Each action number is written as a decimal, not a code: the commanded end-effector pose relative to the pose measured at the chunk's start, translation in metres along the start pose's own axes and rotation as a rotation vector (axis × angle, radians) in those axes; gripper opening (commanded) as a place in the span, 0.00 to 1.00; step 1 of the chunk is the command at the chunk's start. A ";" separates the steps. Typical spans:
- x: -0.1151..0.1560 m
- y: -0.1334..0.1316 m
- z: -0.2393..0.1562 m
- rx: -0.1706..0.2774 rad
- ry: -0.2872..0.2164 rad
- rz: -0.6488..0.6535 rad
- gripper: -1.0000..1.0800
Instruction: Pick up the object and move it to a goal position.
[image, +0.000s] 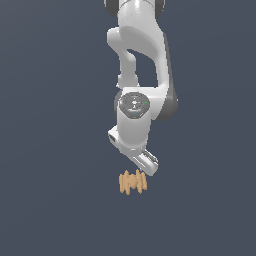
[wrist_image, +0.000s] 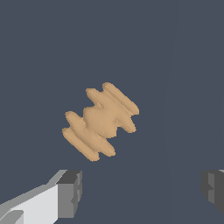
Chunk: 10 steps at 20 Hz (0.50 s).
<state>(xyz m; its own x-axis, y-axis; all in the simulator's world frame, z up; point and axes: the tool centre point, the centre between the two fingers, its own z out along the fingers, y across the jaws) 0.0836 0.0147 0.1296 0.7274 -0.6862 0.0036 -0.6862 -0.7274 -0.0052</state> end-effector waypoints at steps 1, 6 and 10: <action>0.004 -0.004 0.006 0.000 -0.001 0.072 0.96; 0.012 -0.011 0.017 -0.001 -0.003 0.211 0.96; 0.017 -0.017 0.026 -0.002 -0.004 0.321 0.96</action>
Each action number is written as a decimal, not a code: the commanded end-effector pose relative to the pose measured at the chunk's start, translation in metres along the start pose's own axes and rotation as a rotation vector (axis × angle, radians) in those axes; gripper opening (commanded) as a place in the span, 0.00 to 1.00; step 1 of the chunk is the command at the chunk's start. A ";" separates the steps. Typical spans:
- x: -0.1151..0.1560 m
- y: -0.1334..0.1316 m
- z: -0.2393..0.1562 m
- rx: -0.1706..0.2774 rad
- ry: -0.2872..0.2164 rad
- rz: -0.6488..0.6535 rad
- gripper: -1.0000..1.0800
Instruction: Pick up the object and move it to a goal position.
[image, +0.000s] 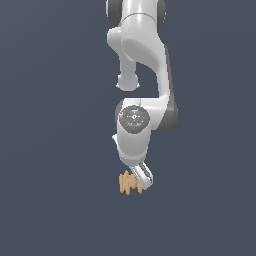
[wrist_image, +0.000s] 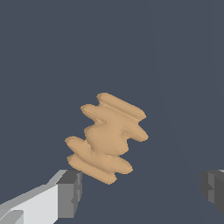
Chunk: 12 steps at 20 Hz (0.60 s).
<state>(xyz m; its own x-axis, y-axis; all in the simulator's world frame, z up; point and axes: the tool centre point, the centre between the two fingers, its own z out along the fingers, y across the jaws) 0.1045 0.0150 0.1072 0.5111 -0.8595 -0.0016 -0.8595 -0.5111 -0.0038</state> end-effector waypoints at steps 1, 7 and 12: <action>0.002 -0.004 0.006 -0.001 0.000 0.070 0.96; 0.006 -0.014 0.020 -0.002 0.000 0.229 0.96; 0.008 -0.021 0.029 -0.003 0.001 0.334 0.96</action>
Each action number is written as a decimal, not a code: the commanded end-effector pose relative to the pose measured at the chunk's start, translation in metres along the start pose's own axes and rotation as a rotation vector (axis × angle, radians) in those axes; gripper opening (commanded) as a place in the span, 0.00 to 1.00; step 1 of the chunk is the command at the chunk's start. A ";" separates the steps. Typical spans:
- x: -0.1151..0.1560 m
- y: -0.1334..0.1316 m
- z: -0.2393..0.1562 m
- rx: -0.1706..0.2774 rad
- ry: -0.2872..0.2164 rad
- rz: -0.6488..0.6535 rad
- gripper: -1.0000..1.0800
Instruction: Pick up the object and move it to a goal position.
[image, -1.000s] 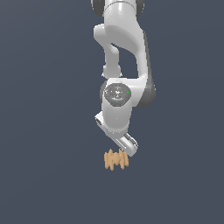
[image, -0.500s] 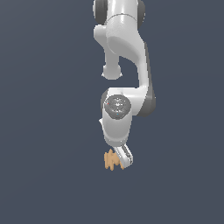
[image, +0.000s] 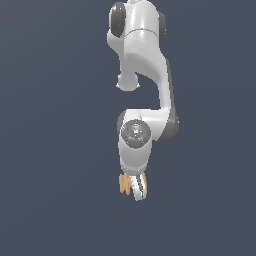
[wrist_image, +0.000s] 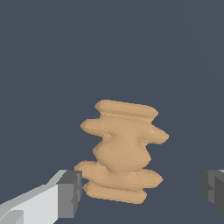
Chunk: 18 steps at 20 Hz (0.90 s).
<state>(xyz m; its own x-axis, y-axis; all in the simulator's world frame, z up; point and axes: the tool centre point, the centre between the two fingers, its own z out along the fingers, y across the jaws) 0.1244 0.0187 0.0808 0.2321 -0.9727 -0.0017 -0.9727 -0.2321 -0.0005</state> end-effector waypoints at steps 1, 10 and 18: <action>0.000 -0.003 0.004 0.000 0.001 0.048 0.96; -0.001 -0.009 0.012 0.000 0.002 0.137 0.96; -0.001 -0.009 0.019 -0.001 0.002 0.140 0.96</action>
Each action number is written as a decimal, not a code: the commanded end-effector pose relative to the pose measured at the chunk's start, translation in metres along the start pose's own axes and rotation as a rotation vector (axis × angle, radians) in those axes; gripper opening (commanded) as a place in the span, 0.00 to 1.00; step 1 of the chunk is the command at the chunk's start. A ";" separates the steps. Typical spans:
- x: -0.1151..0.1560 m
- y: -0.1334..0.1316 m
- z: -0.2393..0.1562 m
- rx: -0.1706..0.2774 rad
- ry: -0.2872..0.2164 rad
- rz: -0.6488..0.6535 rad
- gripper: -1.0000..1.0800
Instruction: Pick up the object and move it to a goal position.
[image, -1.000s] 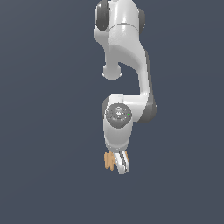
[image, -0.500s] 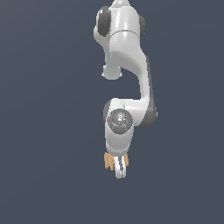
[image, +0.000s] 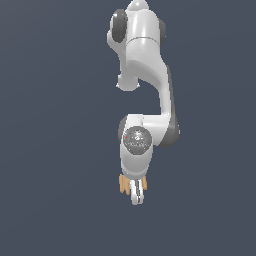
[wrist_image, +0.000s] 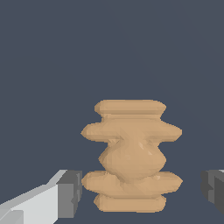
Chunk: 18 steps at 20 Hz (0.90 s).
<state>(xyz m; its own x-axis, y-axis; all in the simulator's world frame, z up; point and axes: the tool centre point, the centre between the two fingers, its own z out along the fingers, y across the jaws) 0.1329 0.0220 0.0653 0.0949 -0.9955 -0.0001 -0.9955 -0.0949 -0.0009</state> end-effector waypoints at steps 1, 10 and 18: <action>0.000 0.000 0.007 -0.001 0.000 0.001 0.96; 0.000 0.001 0.047 -0.001 0.000 0.005 0.96; 0.000 0.000 0.047 -0.001 0.000 0.005 0.00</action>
<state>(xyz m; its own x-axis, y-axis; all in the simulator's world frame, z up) 0.1327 0.0217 0.0177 0.0903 -0.9959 -0.0002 -0.9959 -0.0903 0.0003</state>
